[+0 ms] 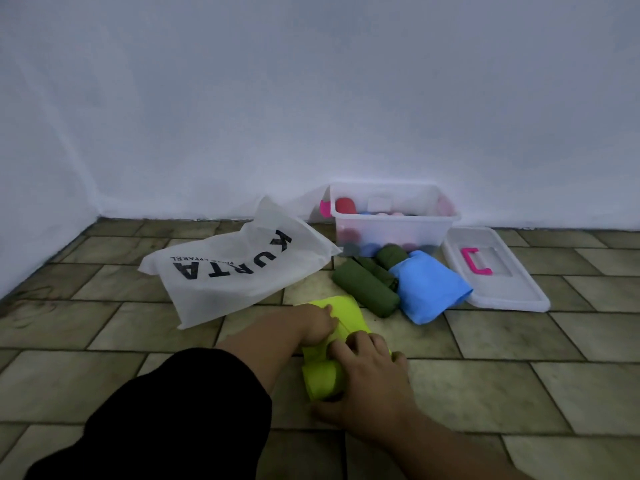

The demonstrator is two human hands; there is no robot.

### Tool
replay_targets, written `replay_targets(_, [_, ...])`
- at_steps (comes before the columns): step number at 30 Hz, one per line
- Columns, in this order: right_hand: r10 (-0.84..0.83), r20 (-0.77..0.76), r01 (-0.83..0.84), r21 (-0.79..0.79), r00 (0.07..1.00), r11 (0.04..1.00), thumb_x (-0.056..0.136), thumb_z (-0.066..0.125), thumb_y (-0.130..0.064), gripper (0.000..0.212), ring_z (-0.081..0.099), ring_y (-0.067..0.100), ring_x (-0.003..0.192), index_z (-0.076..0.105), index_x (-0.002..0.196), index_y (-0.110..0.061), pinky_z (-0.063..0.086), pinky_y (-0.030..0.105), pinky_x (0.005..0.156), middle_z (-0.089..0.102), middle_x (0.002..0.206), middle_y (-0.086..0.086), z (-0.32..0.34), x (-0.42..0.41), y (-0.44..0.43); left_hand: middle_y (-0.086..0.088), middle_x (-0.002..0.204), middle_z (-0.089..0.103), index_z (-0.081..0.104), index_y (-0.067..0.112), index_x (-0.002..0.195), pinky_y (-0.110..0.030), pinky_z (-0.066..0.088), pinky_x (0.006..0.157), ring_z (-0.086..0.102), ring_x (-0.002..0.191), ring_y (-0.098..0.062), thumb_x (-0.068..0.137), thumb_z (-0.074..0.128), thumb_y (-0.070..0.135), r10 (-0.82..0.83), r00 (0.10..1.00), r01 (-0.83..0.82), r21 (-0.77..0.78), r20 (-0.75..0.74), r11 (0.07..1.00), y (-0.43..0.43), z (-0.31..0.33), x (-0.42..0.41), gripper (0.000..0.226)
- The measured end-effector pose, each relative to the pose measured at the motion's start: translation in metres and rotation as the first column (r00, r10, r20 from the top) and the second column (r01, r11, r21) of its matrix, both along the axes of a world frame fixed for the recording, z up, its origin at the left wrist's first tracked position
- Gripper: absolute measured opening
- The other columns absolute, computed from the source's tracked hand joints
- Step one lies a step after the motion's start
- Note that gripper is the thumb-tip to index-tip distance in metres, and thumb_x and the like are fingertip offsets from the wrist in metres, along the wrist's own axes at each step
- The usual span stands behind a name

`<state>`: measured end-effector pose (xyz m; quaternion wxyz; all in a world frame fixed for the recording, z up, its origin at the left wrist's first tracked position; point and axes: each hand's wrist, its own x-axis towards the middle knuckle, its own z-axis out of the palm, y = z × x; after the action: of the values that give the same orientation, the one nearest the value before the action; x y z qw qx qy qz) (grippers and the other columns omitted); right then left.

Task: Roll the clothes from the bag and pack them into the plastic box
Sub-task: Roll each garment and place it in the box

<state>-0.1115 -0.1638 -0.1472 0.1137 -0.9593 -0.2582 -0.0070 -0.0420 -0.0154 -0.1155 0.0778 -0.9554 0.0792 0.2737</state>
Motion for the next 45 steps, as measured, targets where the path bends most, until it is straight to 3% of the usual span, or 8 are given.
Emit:
replay_targets(3, [-0.079,-0.006,0.079,0.042,0.997,0.996,0.046,0.041,-0.086,0.080,0.032,0.020,0.119,0.037,0.111,-0.039,0.034,0.048,0.089,0.036,0.120,-0.005,0.001,0.000,0.003,-0.018,0.158,0.003,0.016,0.005,0.149,-0.044,0.023,0.112,0.009,0.144,-0.034,0.102,0.027,0.011,-0.169,0.985,0.171,0.122,-0.027,0.978,-0.003,-0.001,-0.002,0.048])
replay_targets(8, [-0.173,-0.008,0.173,0.072,0.985,0.982,0.053,0.042,-0.081,0.083,0.031,0.023,0.127,0.035,0.122,-0.035,0.037,0.047,0.088,0.028,0.142,-0.002,0.003,0.006,0.010,-0.015,0.158,0.002,0.013,0.011,0.150,-0.040,0.022,0.113,0.019,0.142,-0.031,0.103,0.025,0.018,-0.330,0.942,0.334,0.223,-0.057,0.916,-0.004,0.006,-0.005,0.049])
replay_targets(16, [-0.104,0.025,0.104,0.034,0.994,0.994,0.050,0.039,-0.076,0.063,0.037,0.025,0.108,0.046,0.098,-0.035,0.032,0.047,0.079,0.050,0.098,-0.008,-0.005,-0.002,-0.003,-0.026,0.155,0.000,0.010,-0.005,0.146,-0.045,0.023,0.112,0.011,0.143,-0.037,0.101,0.024,0.008,-0.142,0.989,0.146,0.161,-0.035,0.976,-0.006,0.002,-0.003,0.048])
replay_targets(29, [0.128,-0.109,-0.140,-0.109,0.986,0.984,0.069,0.046,-0.068,0.061,0.037,0.021,0.120,0.041,0.121,-0.036,0.027,0.056,0.097,0.052,0.119,-0.009,0.013,0.004,-0.032,-0.025,0.156,-0.001,0.010,-0.006,0.146,-0.046,0.022,0.113,0.010,0.144,-0.037,0.100,0.026,0.002,-0.102,0.994,0.104,0.090,-0.028,0.990,-0.010,-0.002,-0.007,0.049])
replay_targets(37, [0.108,-0.248,-0.112,-0.003,0.963,0.994,0.081,0.051,-0.029,0.034,0.050,0.014,0.115,0.046,0.114,-0.034,-0.005,0.056,0.112,0.059,0.115,-0.006,0.029,0.020,-0.047,-0.013,0.156,0.020,0.025,0.009,0.147,-0.044,0.021,0.114,0.022,0.142,-0.030,0.102,0.028,0.023,0.080,0.985,-0.069,-0.080,0.151,0.994,-0.006,-0.011,-0.011,0.048])
replay_targets(40, [0.110,-0.265,-0.121,-0.026,0.958,0.992,0.082,0.051,-0.026,0.035,0.051,0.014,0.116,0.047,0.116,-0.035,-0.007,0.057,0.111,0.060,0.117,-0.005,0.031,0.024,-0.046,-0.005,0.160,0.005,0.017,0.020,0.150,-0.053,0.017,0.113,0.009,0.145,-0.027,0.102,0.024,0.035,0.127,0.977,-0.095,-0.188,0.171,0.978,-0.009,-0.018,-0.016,0.051])
replay_targets(42, [0.111,-0.273,-0.124,-0.030,0.955,0.992,0.083,0.050,-0.025,0.035,0.051,0.015,0.117,0.047,0.117,-0.035,-0.008,0.058,0.111,0.060,0.117,-0.005,0.031,0.025,-0.044,-0.001,0.160,0.003,0.018,0.026,0.150,-0.054,0.015,0.114,0.008,0.145,-0.025,0.100,0.031,0.038,0.265,0.926,-0.158,-0.362,0.269,0.919,-0.011,-0.022,-0.026,0.053])
replay_targets(45, [0.119,-0.276,-0.128,-0.017,0.954,0.992,0.084,0.050,-0.027,0.034,0.050,0.014,0.118,0.047,0.117,-0.036,-0.009,0.059,0.110,0.060,0.120,-0.007,0.029,0.026,-0.046,-0.002,0.152,0.024,0.032,0.027,0.144,-0.043,0.035,0.105,0.039,0.131,-0.025,0.092,0.051,0.033,0.399,0.838,-0.080,-0.639,0.373,0.765,-0.019,-0.025,-0.049,0.055])
